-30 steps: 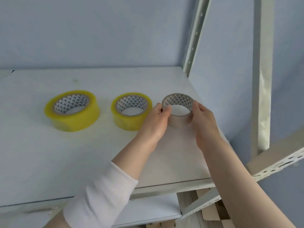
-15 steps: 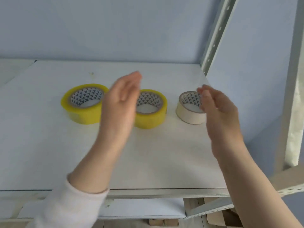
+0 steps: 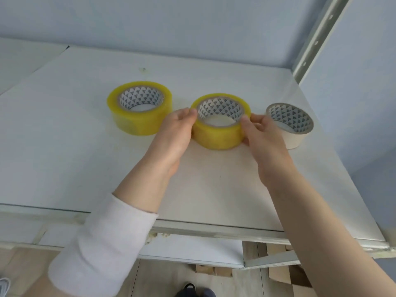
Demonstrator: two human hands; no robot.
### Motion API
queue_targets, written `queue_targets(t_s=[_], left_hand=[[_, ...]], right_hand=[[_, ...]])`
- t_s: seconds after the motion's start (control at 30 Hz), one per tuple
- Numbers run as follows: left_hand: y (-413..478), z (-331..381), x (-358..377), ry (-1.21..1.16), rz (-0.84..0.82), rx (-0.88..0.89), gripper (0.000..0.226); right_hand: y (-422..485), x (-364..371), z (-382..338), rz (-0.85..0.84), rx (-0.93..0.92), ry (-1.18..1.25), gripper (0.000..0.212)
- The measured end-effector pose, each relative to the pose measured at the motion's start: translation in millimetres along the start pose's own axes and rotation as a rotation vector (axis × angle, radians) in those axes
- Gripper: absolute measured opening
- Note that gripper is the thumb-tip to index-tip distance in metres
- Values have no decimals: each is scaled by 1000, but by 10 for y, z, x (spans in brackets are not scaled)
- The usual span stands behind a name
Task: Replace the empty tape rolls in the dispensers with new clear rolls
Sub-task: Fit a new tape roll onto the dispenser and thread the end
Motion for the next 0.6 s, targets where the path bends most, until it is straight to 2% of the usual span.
queue_targets(t_s=[0.1, 0.2, 0.23, 0.33, 0.37, 0.6], left_hand=[[-160, 49, -54, -43, 61, 46, 20], [-429, 122, -82, -5, 139, 100, 32], [-543, 151, -92, 11, 177, 102, 33], [-942, 227, -125, -38, 256, 118, 8], [-1091, 256, -134, -60, 281, 122, 6], [-2172, 264, -368, -201, 472, 117, 18]], right_hand=[[-165, -59, -32, -116, 45, 169, 16], [-412, -136, -44, -232, 49, 260, 18], [-502, -159, -41, -254, 43, 271, 20], [-770, -228, 19, -328, 32, 288, 25], [-860, -247, 49, -369, 30, 295, 27], [-1556, -245, 370, -652, 19, 208, 34]])
Point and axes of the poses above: each hand's wrist, its own y-axis towards the middle knuckle, its own x-axis out of the palm, z = x × y, the point moved 2 cm from there along y, towards the middle knuckle, and after that the axes turned 12 degrees about x, right-handed, at the moved point
